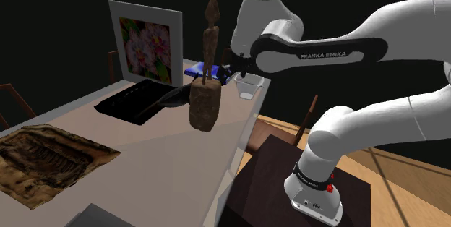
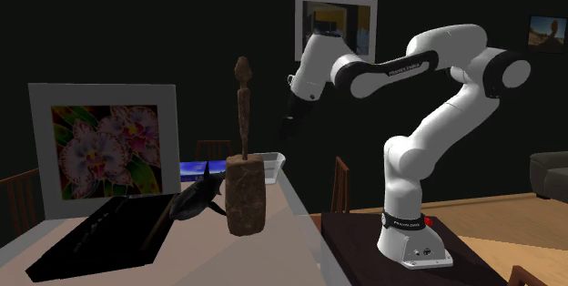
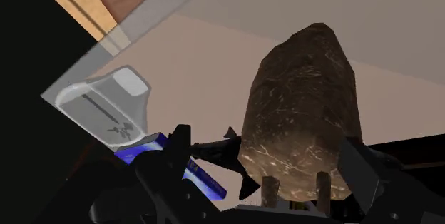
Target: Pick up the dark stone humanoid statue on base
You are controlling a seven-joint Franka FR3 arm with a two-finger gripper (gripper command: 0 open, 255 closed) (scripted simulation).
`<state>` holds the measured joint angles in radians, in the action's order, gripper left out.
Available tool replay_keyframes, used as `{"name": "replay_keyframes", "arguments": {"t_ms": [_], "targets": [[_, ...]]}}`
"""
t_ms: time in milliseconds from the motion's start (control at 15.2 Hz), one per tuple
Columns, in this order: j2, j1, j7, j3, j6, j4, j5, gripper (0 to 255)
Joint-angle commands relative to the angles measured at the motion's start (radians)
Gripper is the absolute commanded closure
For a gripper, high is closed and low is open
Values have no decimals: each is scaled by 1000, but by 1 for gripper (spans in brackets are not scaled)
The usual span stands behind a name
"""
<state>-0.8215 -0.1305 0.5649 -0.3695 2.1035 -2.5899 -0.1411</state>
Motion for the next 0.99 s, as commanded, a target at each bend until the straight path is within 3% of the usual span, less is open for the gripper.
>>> {"name": "replay_keyframes", "arguments": {"t_ms": [0,198,528,924], "targets": [[18,-81,210,-125,130,-18,-43,0],[48,-270,518,-344,254,14,-136,0],[4,-689,996,-731,309,171,-263,0],[-6,-721,1041,-786,352,137,-260,0]]}}
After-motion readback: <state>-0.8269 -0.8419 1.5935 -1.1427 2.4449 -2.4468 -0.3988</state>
